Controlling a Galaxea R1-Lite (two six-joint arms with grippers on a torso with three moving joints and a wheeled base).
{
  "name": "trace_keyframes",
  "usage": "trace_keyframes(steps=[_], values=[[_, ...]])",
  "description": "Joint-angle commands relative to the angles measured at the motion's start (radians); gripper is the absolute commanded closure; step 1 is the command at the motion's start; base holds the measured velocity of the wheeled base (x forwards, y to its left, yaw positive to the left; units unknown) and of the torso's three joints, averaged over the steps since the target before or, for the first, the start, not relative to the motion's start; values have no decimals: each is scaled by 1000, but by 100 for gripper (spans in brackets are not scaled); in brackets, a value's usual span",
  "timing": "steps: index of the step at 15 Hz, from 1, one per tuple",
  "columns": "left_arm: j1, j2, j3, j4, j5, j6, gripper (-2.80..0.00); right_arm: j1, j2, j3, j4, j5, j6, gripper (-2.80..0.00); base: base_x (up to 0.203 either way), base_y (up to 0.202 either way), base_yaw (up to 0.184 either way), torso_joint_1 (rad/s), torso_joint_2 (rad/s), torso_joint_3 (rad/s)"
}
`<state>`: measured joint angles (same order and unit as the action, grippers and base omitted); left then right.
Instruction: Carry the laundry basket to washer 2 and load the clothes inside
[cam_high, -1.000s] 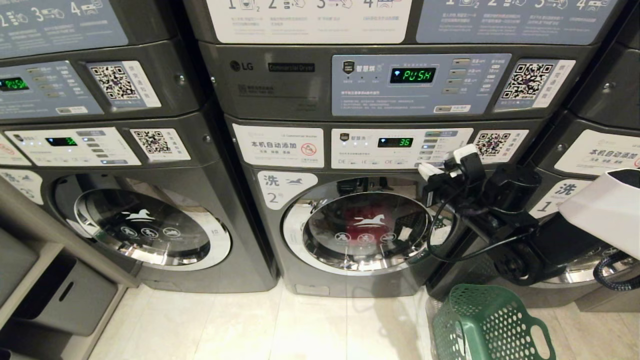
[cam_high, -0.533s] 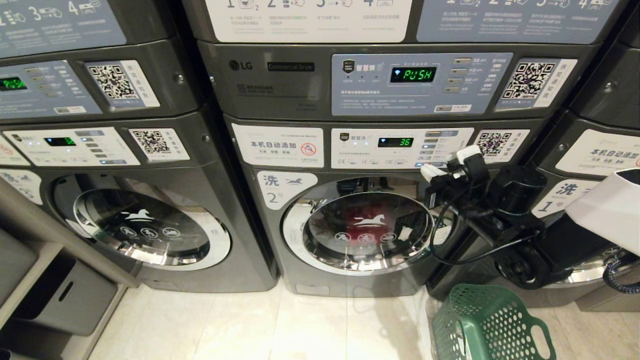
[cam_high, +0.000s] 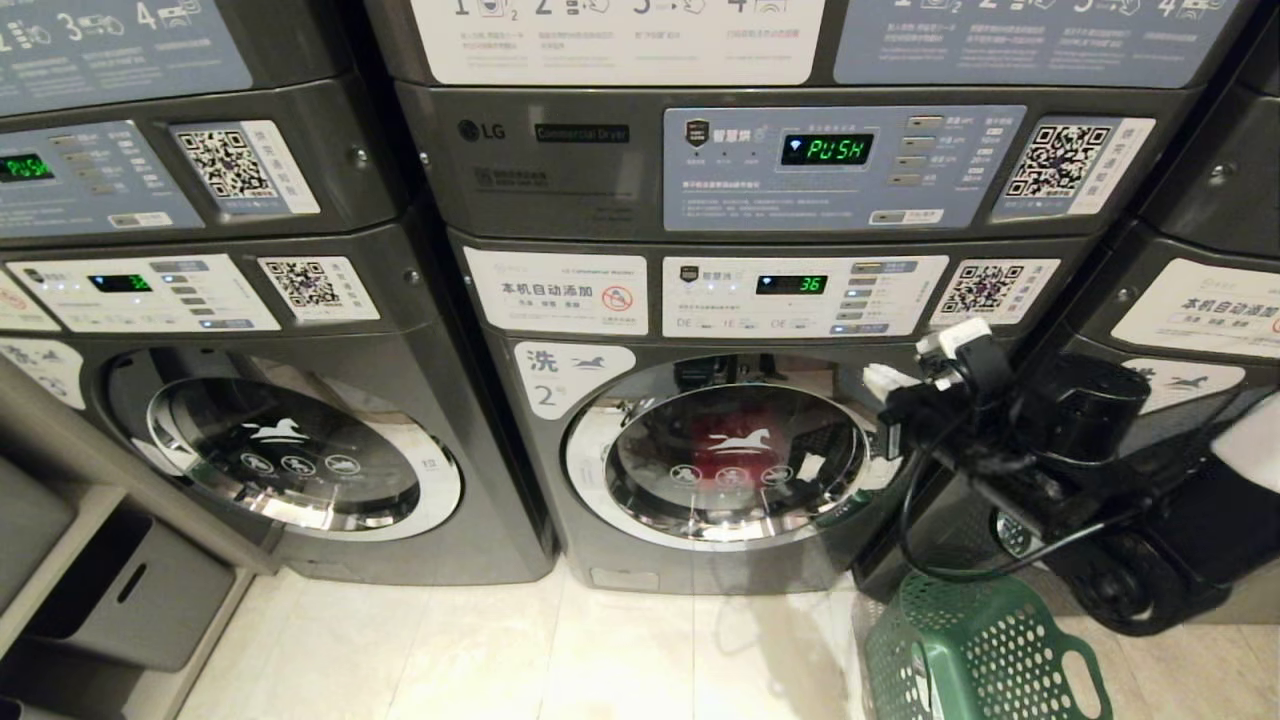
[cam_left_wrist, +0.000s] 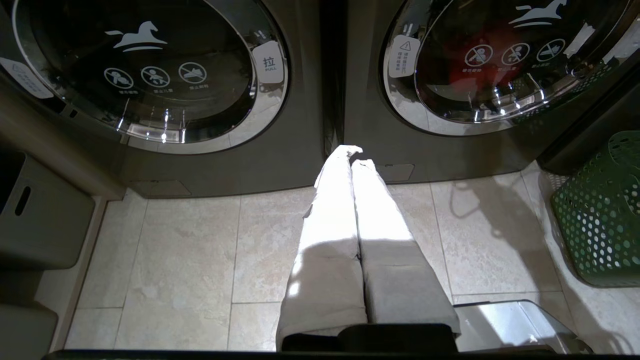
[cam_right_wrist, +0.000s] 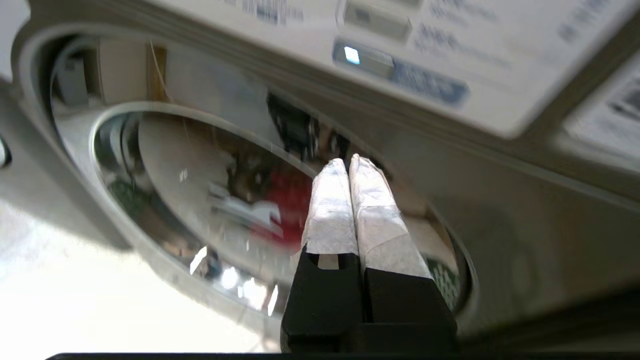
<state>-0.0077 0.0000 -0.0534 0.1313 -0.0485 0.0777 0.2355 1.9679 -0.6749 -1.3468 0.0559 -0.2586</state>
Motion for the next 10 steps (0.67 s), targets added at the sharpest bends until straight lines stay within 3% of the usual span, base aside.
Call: trace_keyframes(steps=[1, 6, 8, 10], values=[[0, -2, 1, 1, -1, 0, 0, 0, -161, 105, 25, -16, -6, 0, 0, 0, 0, 0, 0, 0], [0, -2, 0, 1, -1, 0, 0, -25, -693, 418, 297, -110, -1, 0, 0, 0, 0, 0, 0, 0], [0, -2, 0, 1, -1, 0, 0, -80, -954, 525, 476, -118, 27, 0, 0, 0, 0, 0, 0, 0], [0, -2, 0, 1, -1, 0, 0, -126, -1250, 584, 747, -102, 73, 0, 0, 0, 0, 0, 0, 0]])
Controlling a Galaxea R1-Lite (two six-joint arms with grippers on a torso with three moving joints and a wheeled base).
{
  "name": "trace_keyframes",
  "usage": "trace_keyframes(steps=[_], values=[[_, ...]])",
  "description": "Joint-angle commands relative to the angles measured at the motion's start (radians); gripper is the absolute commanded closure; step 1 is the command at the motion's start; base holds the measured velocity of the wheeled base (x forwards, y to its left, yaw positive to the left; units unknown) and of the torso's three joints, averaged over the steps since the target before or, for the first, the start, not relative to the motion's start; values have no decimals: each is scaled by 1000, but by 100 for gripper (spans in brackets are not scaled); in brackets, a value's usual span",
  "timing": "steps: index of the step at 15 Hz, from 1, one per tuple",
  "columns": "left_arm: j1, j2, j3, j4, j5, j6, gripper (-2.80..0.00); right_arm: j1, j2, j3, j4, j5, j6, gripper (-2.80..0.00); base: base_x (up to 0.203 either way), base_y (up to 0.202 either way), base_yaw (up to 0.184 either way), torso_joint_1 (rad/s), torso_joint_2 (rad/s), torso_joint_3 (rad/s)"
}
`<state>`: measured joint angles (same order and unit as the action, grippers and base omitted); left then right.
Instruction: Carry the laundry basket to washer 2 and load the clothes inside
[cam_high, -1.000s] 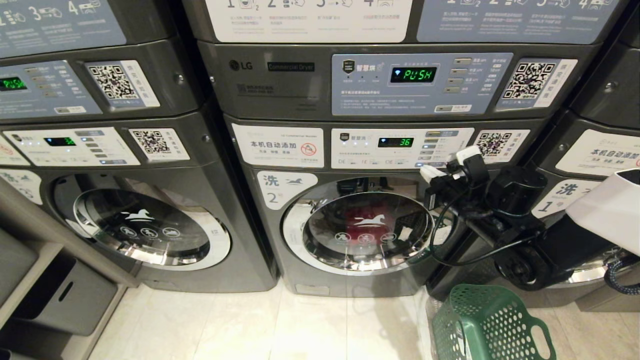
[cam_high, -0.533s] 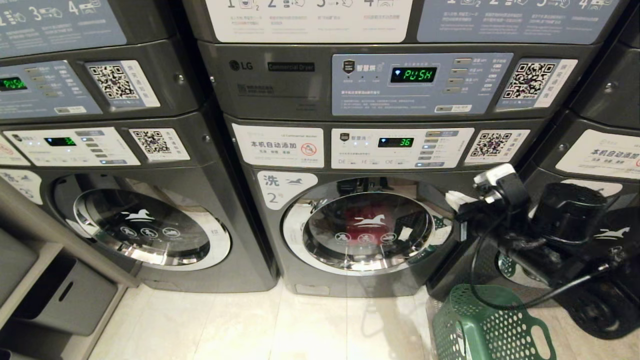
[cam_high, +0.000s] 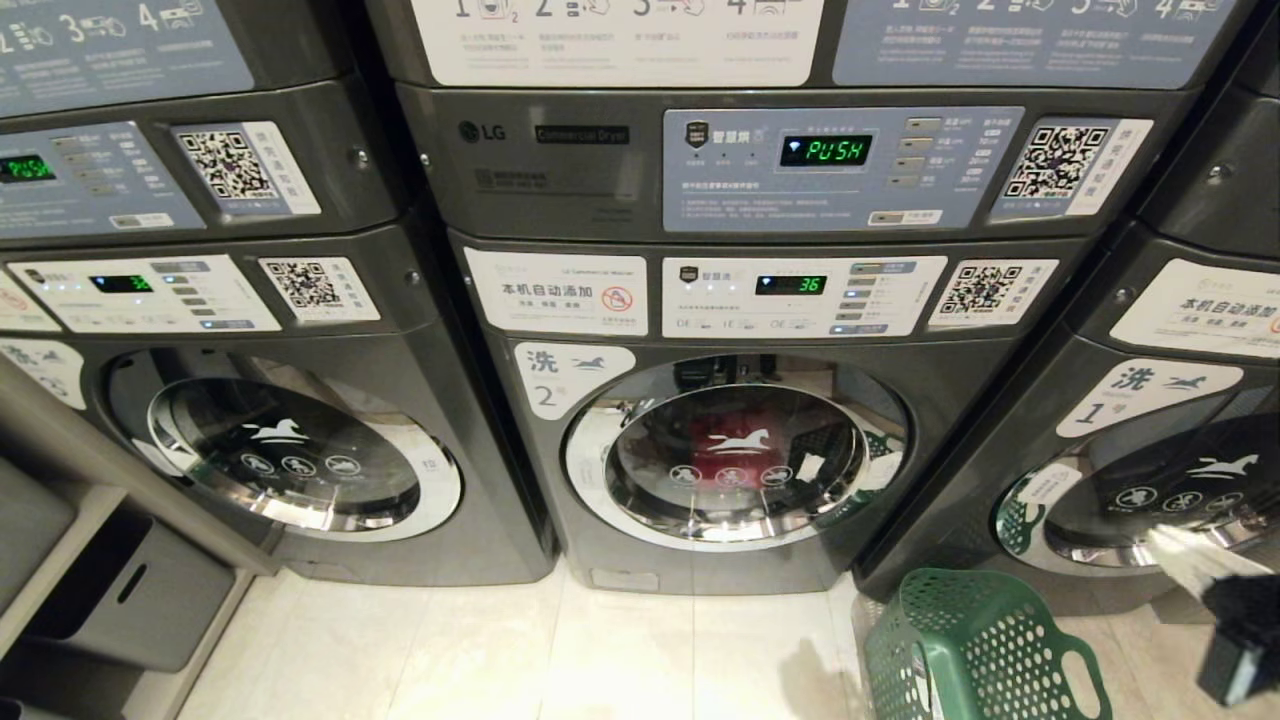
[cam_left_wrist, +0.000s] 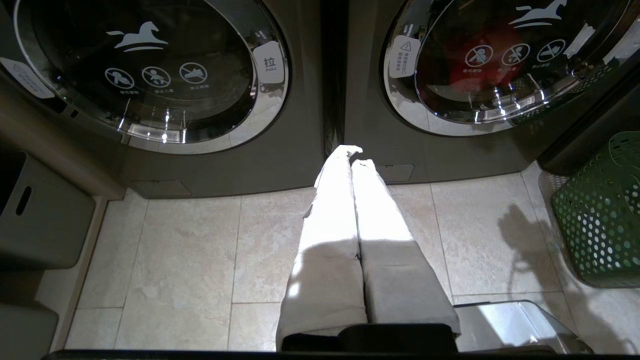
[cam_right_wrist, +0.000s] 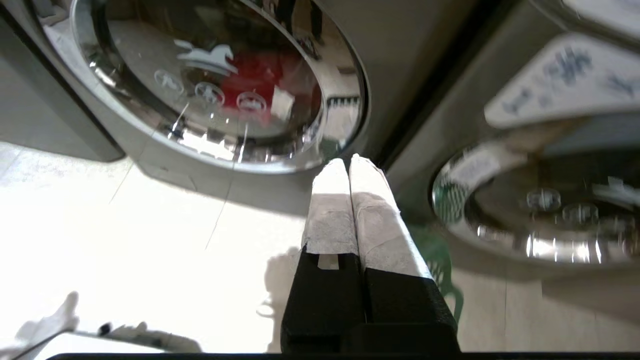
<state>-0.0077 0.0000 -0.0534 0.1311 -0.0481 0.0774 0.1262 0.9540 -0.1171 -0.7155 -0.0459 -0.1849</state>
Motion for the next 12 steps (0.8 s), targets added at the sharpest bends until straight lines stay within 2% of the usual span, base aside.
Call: trace_keyframes(steps=[1, 3, 5, 8, 12], values=[[0, -2, 0, 1, 0, 1, 0, -32, -366, 42, 245, 11, 15, 0, 0, 0, 0, 0, 0, 0], [0, -2, 0, -1, 1, 1, 0, -62, -615, 72, 488, 37, 43, 0, 0, 0, 0, 0, 0, 0], [0, -2, 1, 0, 1, 1, 0, -96, -789, 96, 618, 57, 43, 0, 0, 0, 0, 0, 0, 0], [0, -2, 1, -1, 1, 1, 0, -124, -960, 111, 692, 66, 38, 0, 0, 0, 0, 0, 0, 0], [0, -2, 1, -1, 1, 1, 0, -134, -954, 117, 710, 52, 73, 0, 0, 0, 0, 0, 0, 0]])
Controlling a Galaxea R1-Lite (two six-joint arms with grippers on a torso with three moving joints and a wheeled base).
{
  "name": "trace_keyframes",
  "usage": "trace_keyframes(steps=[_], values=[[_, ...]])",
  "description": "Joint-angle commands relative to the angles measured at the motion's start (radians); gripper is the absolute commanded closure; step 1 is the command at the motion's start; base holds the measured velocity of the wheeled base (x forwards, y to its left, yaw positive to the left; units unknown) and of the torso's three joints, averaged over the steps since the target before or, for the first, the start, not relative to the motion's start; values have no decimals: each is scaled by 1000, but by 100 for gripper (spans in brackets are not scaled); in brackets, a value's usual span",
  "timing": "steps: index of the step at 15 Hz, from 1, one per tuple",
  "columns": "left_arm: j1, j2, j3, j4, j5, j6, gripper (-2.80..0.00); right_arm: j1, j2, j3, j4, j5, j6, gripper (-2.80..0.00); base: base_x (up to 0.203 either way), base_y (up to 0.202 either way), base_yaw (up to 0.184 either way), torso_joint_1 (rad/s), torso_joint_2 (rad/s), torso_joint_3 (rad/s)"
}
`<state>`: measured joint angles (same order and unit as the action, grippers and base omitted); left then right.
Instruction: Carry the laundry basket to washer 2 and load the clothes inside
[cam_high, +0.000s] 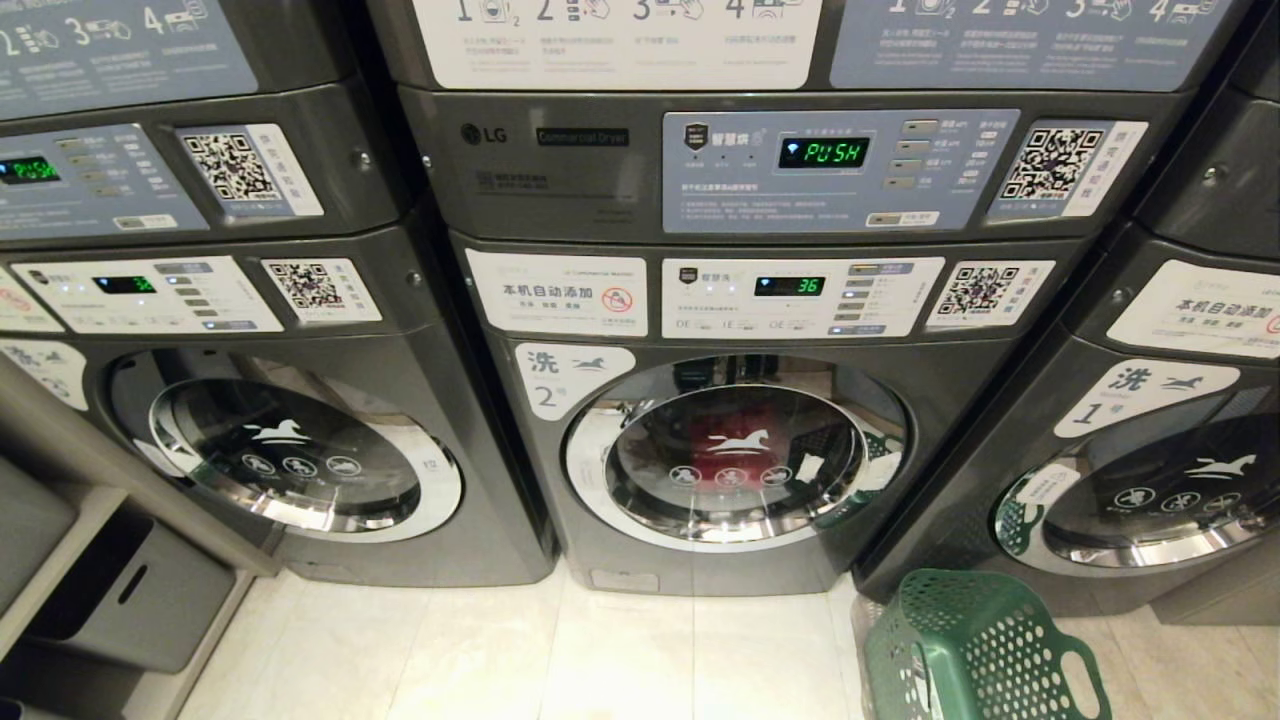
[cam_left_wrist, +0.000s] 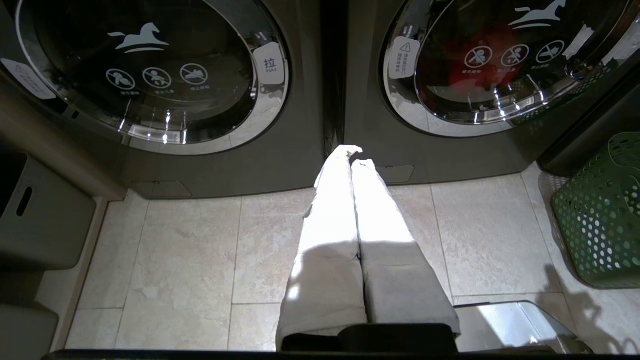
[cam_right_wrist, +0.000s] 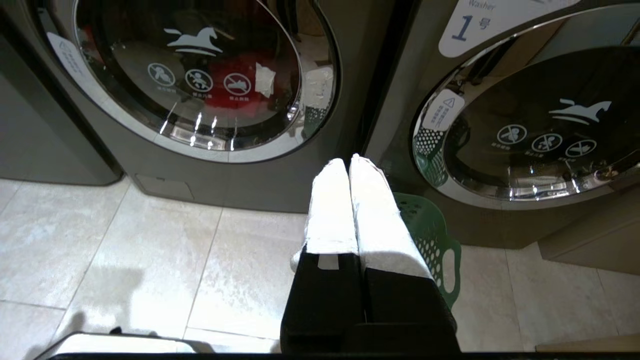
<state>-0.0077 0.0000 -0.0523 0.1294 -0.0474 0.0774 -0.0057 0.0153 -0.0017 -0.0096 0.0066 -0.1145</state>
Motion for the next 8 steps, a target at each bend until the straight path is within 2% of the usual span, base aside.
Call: trace_keyframes(steps=[1, 5, 8], values=[[0, -2, 0, 1, 0, 1, 0, -2, -15, 2, 3, 1, -4, 0, 0, 0, 0, 0, 0, 0], [0, -2, 0, 1, 0, 1, 0, 0, -15, 2, 10, -4, 7, 0, 0, 0, 0, 0, 0, 0], [0, -2, 0, 1, 0, 1, 0, -1, -15, 2, 10, 4, -17, 0, 0, 0, 0, 0, 0, 0]])
